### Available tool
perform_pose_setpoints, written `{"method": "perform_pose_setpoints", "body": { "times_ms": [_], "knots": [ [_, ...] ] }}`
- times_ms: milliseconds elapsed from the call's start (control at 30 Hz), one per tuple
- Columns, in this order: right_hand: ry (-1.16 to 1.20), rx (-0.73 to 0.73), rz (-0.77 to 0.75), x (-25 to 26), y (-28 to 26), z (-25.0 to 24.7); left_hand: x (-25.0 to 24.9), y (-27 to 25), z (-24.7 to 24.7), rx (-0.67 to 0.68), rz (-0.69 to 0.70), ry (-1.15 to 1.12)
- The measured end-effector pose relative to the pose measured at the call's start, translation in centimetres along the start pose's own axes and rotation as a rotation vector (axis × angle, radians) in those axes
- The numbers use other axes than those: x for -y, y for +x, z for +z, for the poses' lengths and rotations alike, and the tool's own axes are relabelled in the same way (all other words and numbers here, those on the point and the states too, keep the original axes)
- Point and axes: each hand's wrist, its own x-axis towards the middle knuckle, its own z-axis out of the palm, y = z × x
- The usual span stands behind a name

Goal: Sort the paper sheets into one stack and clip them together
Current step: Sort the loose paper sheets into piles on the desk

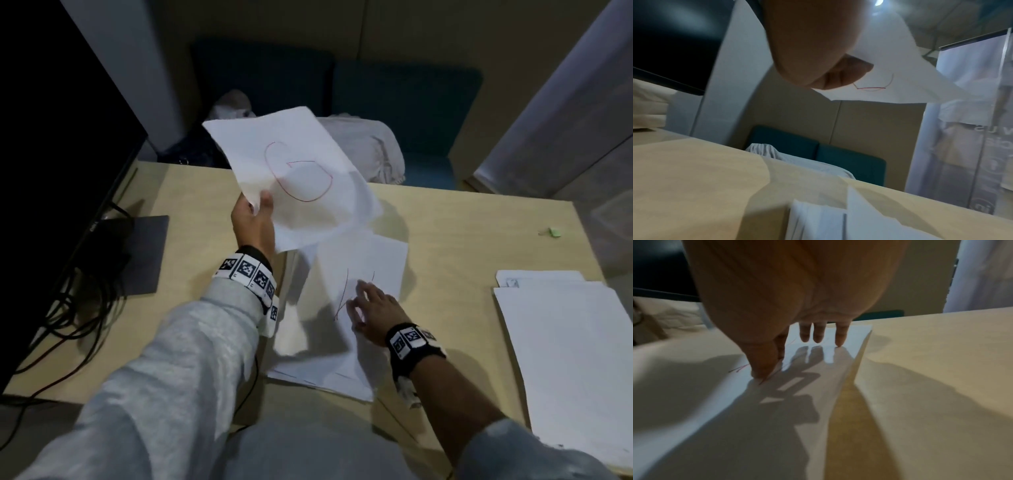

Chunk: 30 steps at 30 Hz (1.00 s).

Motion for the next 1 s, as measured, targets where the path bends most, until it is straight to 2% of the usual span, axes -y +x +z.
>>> {"method": "perform_pose_setpoints", "body": {
  "times_ms": [33,100,167,233,300,333,367,433,500,600,700,867,1000],
  "knots": [
    [0.03,0.011,-0.01,0.1,0.1,-0.1,0.1,-0.4,0.1,0.04,-0.019,0.012],
    [0.235,-0.029,0.03,0.0,0.3,-1.0,0.7,-1.5,0.5,0.162,-0.072,0.051],
    [0.377,-0.278,0.139,-0.8,0.0,-2.8,1.6,-2.5,0.8,0.303,-0.088,0.215],
    [0.789,-0.494,0.277,-1.7,-0.5,-5.1,2.9,-3.5,0.8,0.424,-0.122,0.328],
    [1.179,-0.56,0.37,-2.7,-1.3,-7.1,4.2,-4.4,1.1,0.517,-0.155,0.401],
    [1.231,-0.578,0.378,-3.6,-1.4,-7.3,4.7,-4.9,1.3,0.555,-0.166,0.444],
    [1.22,-0.56,0.384,-4.0,-1.6,-7.9,5.2,-5.4,1.5,0.588,-0.184,0.475],
    [1.039,-0.489,0.401,-5.3,-2.7,-8.3,6.1,-6.7,2.6,0.653,-0.231,0.52],
    [0.869,-0.509,0.486,-7.2,-4.0,-8.3,7.1,-8.2,4.1,0.748,-0.239,0.601],
    [0.876,-0.602,0.7,-10.8,-7.3,-7.6,8.4,-11.4,6.7,0.948,-0.283,0.729],
    [0.841,-0.646,0.861,-15.4,-11.5,-6.6,9.2,-15.2,9.8,1.13,-0.355,0.746],
    [0.731,-0.614,0.992,-22.4,-19.1,-5.1,10.6,-21.5,15.9,1.17,-0.468,0.684],
    [0.53,-0.463,1.078,-28.4,-22.6,-3.0,11.9,-25.6,19.5,1.248,-0.474,0.717]
  ]
}}
